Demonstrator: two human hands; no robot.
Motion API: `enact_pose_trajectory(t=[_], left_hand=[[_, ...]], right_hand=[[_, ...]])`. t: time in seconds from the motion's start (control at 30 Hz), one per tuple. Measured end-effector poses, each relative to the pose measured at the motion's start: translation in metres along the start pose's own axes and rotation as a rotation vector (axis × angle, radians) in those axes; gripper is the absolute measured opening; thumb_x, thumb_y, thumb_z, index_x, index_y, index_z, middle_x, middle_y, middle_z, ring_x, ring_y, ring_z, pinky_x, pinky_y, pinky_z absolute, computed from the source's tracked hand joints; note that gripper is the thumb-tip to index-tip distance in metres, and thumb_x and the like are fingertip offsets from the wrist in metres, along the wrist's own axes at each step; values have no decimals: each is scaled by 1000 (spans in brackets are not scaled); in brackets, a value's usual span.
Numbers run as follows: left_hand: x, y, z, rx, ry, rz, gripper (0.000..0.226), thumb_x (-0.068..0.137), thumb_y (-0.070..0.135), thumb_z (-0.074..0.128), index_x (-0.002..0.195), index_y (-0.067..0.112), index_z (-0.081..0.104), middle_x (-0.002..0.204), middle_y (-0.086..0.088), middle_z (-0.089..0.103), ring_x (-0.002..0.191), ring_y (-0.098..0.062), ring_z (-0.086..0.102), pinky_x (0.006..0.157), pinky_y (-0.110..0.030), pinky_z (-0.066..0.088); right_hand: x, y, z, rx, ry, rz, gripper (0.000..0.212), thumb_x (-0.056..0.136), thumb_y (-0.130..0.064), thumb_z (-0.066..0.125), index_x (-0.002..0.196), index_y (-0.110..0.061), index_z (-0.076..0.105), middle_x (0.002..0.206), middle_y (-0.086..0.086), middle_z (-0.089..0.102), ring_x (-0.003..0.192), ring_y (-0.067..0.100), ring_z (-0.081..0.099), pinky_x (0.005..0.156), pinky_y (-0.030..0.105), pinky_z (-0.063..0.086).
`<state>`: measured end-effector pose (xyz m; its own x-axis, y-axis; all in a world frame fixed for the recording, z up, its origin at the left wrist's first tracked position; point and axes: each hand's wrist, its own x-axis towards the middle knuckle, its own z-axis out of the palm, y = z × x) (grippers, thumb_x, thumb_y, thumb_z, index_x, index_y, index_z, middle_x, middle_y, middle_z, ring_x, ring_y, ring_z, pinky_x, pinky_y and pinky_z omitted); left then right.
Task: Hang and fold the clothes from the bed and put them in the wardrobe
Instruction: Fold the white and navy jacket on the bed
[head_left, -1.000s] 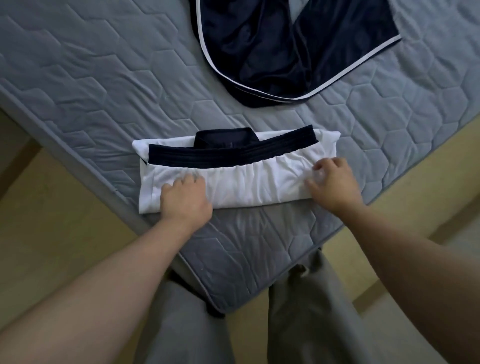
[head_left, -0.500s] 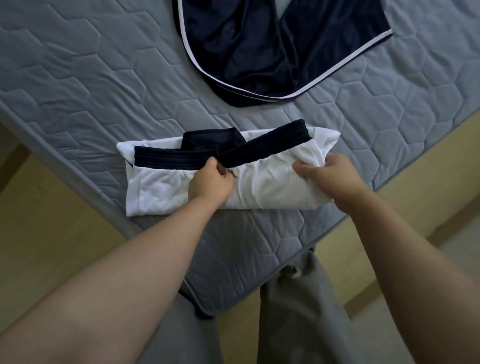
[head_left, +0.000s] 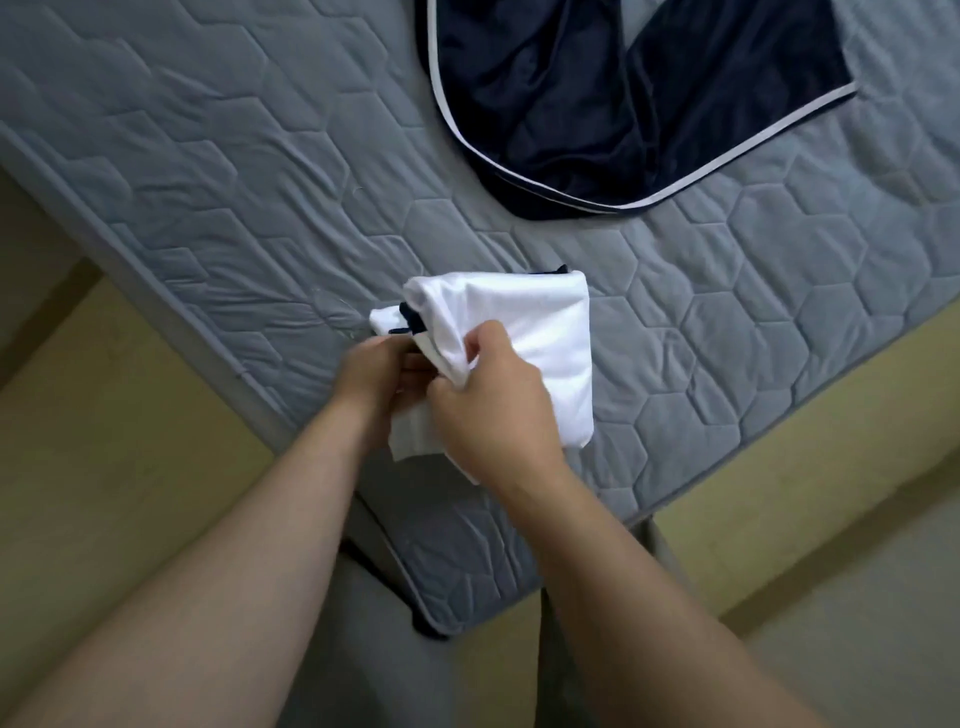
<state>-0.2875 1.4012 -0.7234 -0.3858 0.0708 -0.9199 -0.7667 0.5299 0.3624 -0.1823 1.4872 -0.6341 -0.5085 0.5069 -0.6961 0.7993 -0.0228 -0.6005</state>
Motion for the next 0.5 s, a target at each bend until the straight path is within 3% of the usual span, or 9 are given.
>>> enact_pose_trajectory(t=[0.1,0.17,0.23,0.3,0.37,0.43,0.5], left_hand=[[21,-4,-47,-65,164,110,18,102,28,53,94,13,60,66,1,58,55,-13,49,47,-22,39],[28,-5,-60,12,28,41,46,98,59,48,105,18,68,84,0,69,67,-12,60,57,-26,46],[30,-6,-57,82,-188,-9,63,84,77,50,104,21,72,93,2,76,80,-12,71,66,-27,54],[35,-8,-45,198,-243,36,72,69,72,71,116,18,68,106,-3,76,98,-17,73,81,-31,58],[39,-8,-33,306,-186,78,83,63,53,90,129,14,58,116,-7,72,105,-22,71,92,-39,58],[40,-6,-26,322,-127,32,97,56,45,96,135,10,51,119,-10,69,104,-25,70,92,-44,58],[39,-4,-21,219,-121,-61,95,50,42,98,128,7,57,113,-13,73,95,-28,74,86,-48,60]], right_hand=[[19,7,54,-83,-78,-4,18,89,-23,55,96,-25,38,78,-4,58,77,27,60,62,37,40],[30,19,79,-95,-119,14,21,92,-21,57,109,-23,44,95,-1,62,95,28,61,71,37,43],[35,30,94,-109,-188,-13,35,92,-17,58,126,-18,48,121,7,61,115,29,55,92,38,46],[34,38,98,-119,-230,-66,40,89,-12,58,129,-12,52,126,11,60,118,30,55,99,39,45],[26,44,94,-41,-209,-103,37,88,-6,55,124,-10,59,119,10,66,110,25,60,96,37,48],[13,51,88,53,-100,-84,30,88,-6,55,115,-13,66,104,2,70,96,14,63,87,28,50],[-5,60,82,107,74,4,14,89,-14,60,100,-18,68,87,-7,68,82,6,61,76,21,49]])
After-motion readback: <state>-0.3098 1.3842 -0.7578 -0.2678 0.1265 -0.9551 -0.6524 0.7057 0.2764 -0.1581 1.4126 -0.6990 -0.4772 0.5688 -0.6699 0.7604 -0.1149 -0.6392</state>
